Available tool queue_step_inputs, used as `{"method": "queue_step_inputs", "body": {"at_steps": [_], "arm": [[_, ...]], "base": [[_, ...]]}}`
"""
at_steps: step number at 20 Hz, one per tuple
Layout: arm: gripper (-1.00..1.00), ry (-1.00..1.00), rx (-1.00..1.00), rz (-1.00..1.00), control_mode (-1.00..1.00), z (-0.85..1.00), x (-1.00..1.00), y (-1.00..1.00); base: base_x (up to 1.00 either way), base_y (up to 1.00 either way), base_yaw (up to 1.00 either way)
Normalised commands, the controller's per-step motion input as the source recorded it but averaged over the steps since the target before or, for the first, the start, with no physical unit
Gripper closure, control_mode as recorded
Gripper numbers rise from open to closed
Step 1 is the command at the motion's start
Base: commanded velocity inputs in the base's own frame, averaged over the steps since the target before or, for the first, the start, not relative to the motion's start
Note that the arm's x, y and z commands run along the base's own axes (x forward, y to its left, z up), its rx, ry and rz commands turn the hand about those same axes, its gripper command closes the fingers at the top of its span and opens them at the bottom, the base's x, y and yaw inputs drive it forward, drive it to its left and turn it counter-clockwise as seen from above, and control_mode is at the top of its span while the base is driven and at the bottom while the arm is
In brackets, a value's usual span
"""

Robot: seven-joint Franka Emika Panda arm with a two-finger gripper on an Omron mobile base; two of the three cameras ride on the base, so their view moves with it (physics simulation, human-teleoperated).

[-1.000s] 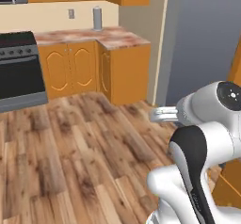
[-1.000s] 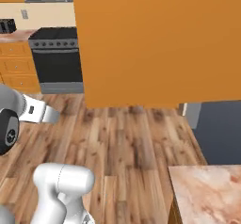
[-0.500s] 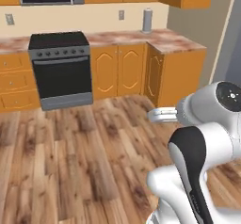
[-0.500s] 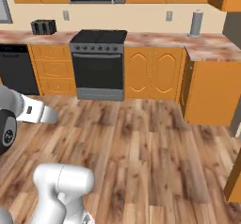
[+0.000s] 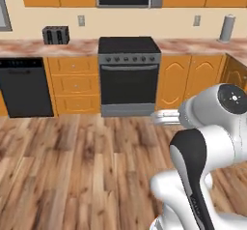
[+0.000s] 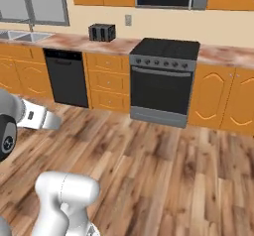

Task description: Pick the egg and butter from the fridge and place them by the bowl for mixing.

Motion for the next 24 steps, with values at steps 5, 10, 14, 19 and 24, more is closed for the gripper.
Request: {"method": "queue_step_inputs", "body": {"at_steps": [5, 10, 14, 19, 24], "arm": [[-1.00, 0.00, 0.00, 0.00, 1.00, 0.00, 0.00, 0.00], [-1.00, 0.00, 0.00, 0.00, 1.00, 0.00, 0.00, 0.00], [-1.00, 0.00, 0.00, 0.00, 1.00, 0.00, 0.00, 0.00], [-1.00, 0.00, 0.00, 0.00, 1.00, 0.00, 0.00, 0.00], [-1.00, 0.00, 0.00, 0.00, 1.00, 0.00, 0.00, 0.00]], "base": [[0.77, 0.50, 0.58], [0.94, 0.12, 0.64], [1.00, 0.00, 0.60], [1.00, 0.00, 0.49], [1.00, 0.00, 0.49]]}}
